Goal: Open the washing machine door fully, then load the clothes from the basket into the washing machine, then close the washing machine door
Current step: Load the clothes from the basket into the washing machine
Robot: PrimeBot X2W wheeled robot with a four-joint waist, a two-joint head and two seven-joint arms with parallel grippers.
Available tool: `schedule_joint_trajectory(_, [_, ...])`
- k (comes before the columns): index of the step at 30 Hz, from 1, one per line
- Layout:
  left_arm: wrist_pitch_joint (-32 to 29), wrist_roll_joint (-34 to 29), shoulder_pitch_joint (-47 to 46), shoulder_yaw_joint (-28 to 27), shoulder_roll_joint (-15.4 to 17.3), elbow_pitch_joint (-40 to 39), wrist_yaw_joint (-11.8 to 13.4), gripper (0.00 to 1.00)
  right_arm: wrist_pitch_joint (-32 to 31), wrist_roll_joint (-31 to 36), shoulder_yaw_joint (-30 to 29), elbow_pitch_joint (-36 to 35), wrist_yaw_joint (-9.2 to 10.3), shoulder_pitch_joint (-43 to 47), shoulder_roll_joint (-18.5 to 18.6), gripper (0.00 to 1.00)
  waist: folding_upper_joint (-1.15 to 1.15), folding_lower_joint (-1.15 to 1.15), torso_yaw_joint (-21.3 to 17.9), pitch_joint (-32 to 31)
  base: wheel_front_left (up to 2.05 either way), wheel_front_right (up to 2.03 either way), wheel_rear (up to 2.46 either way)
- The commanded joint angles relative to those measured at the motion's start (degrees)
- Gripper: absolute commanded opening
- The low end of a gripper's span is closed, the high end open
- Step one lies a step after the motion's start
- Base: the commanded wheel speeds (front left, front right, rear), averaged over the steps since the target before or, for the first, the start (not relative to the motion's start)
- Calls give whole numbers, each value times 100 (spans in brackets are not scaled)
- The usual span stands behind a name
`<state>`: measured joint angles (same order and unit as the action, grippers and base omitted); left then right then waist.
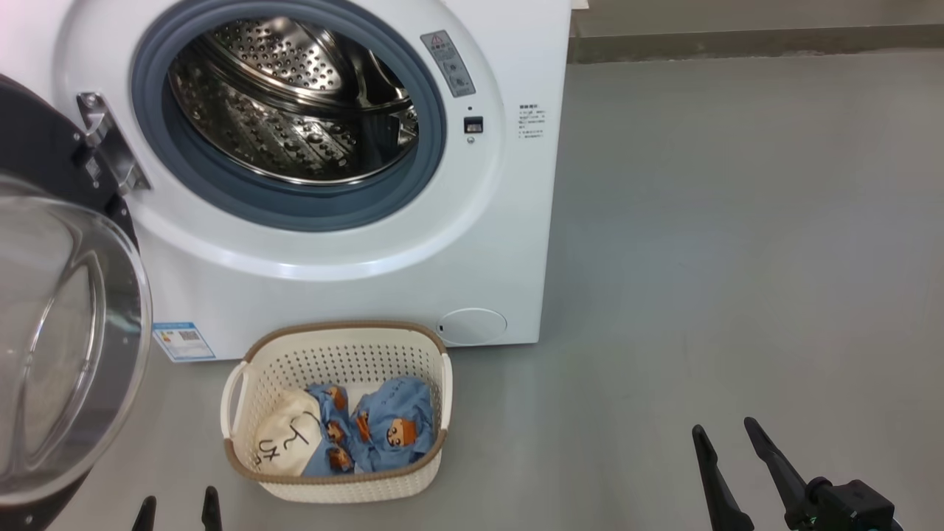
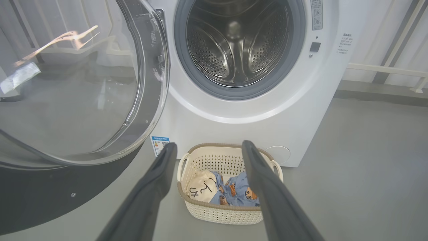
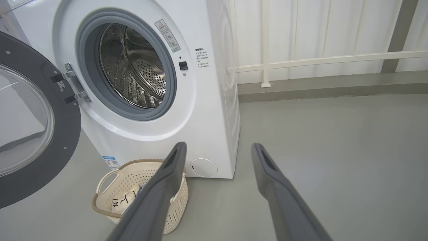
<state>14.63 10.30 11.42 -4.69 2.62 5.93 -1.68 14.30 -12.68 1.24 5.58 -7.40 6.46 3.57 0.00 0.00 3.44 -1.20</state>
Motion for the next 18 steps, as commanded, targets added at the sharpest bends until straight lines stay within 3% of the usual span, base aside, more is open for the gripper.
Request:
schedule_joint_trajectory(1, [37, -39, -281, -186, 26, -101, 44, 100, 70, -7, 140, -124, -9, -188, 49, 100, 0, 0, 4, 8, 120, -170, 50])
schedule_joint_trajectory(10, [37, -12, -343, -261, 26, -183, 82, 100, 70, -31, 135, -107, -9, -195, 54, 100, 0, 0, 36, 58, 91, -157, 66])
schedule_joint_trajectory(18, [37, 18, -378, -216, 26, -207, 82, 100, 70, -40, 131, -104, -9, -225, 54, 100, 0, 0, 49, 146, 28, -30, 2])
